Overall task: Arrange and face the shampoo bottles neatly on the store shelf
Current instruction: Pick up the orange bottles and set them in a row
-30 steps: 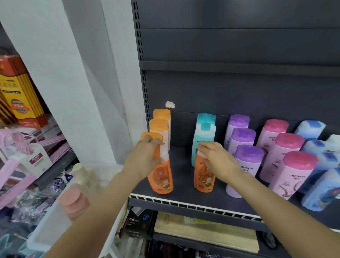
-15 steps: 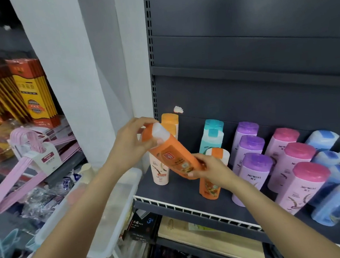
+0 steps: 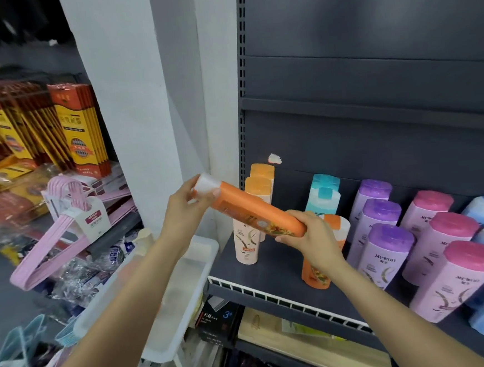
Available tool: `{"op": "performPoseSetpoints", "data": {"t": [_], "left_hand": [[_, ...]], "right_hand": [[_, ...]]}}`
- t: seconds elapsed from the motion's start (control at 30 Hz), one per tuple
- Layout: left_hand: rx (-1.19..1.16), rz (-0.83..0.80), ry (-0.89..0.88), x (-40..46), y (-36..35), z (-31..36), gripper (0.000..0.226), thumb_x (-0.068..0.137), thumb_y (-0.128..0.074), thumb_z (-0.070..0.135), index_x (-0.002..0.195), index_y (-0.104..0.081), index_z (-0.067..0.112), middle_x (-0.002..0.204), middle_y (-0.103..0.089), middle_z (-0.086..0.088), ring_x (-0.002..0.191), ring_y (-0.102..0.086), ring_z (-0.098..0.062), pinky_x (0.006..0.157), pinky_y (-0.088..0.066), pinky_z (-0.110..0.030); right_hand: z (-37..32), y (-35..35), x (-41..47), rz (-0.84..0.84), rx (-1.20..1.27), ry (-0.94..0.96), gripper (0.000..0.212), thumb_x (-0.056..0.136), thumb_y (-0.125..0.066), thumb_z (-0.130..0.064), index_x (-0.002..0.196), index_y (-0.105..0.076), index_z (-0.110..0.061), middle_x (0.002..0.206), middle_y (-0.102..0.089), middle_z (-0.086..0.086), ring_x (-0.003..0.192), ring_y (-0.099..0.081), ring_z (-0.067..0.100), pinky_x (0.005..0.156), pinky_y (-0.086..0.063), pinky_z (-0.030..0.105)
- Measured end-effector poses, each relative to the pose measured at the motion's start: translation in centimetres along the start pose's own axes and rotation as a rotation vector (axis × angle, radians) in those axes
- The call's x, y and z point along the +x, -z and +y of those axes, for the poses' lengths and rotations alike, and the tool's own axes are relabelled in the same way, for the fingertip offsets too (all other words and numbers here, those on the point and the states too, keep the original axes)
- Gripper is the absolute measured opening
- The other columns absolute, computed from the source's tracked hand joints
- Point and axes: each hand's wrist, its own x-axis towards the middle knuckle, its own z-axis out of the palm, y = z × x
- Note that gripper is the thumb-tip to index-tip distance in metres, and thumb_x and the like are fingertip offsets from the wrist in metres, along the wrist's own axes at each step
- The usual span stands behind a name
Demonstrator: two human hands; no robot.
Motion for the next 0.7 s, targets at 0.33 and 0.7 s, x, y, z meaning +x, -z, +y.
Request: {"op": "performPoseSetpoints", "data": {"t": [0.33, 0.7], "left_hand": [[-0.269, 0.021, 0.100, -0.2, 0.1, 0.9, 0.033, 0.079, -0.074, 0.018, 0.110, -0.063, 0.019, 0.111, -0.061, -0.021, 0.099, -0.065, -0.028, 0.079, -0.058, -0.034], [-0.338, -0.066, 0.013, 0.7, 1.9, 0.4, 0.050, 0.079, -0.070, 0.014, 0.126, -0.055, 0.020, 0.126, -0.058, -0.003, 0.112, -0.060, -0.020, 0.086, -0.055, -0.031]], "right_hand": [[-1.7, 0.2, 0.0, 0.140, 0.251, -0.136, 0.055, 0.073, -0.079, -0.013, 0.120, -0.051, -0.022, 0.105, -0.054, -0.011, 0.098, -0.050, 0.006, 0.084, -0.038, 0.019], [-2.6, 1.7, 0.7, -0.075, 1.359, -0.638, 0.024, 0.086, -0.062, -0.018, 0.108, -0.058, -0.009, 0.114, -0.062, 0.015, 0.108, -0.062, 0.025, 0.079, -0.058, 0.032]]}}
